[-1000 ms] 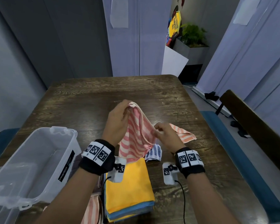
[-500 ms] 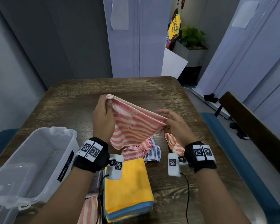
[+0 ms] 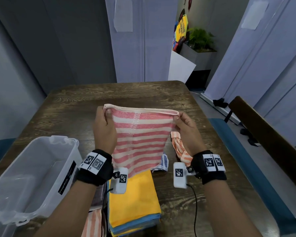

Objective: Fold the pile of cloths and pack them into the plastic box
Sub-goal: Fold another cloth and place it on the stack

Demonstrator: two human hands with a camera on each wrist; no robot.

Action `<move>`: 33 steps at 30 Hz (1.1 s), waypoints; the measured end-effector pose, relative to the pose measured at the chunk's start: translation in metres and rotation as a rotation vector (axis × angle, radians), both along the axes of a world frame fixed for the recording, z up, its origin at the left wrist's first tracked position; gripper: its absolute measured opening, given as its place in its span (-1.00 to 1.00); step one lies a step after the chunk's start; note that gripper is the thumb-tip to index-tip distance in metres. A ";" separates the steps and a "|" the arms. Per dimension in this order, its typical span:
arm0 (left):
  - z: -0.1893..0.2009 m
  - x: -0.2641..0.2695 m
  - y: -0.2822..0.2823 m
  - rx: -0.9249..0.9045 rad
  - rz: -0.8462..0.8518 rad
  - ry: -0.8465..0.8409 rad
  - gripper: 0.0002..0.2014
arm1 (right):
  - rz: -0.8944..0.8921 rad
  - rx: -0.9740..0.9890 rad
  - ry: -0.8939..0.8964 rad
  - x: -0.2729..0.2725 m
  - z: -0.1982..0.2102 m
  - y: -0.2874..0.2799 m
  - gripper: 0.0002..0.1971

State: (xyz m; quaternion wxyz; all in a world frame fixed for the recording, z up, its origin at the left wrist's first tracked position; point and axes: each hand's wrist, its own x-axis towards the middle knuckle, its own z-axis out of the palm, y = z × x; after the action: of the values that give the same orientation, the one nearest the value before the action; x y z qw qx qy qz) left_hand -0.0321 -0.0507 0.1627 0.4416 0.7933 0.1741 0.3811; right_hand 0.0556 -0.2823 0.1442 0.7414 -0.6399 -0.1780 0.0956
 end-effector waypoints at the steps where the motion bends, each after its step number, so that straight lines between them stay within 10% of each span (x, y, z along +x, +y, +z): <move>1: -0.003 0.000 -0.001 -0.001 0.006 0.039 -0.73 | 0.023 0.070 0.041 -0.001 0.004 0.002 -0.80; 7: -0.046 0.013 0.015 -0.051 0.007 0.226 -0.87 | 0.101 0.068 0.111 -0.007 0.013 0.015 -0.76; 16: -0.046 0.008 -0.035 -0.113 -0.554 0.252 -0.20 | 0.279 -0.193 0.039 -0.025 0.008 0.039 -0.66; 29: -0.028 0.003 -0.036 -0.080 -0.530 0.188 -0.60 | 0.323 -0.259 0.100 -0.025 0.020 0.029 -0.32; 33: -0.023 0.005 -0.036 -0.076 -0.477 0.204 -0.66 | 0.341 -0.235 0.068 -0.020 0.018 0.031 -0.51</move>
State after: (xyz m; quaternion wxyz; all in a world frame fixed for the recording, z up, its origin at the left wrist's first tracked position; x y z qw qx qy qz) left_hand -0.0276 -0.0862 0.1392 0.5288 0.8291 0.0400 0.1773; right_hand 0.0353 -0.2517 0.1623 0.6402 -0.6791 -0.2464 0.2613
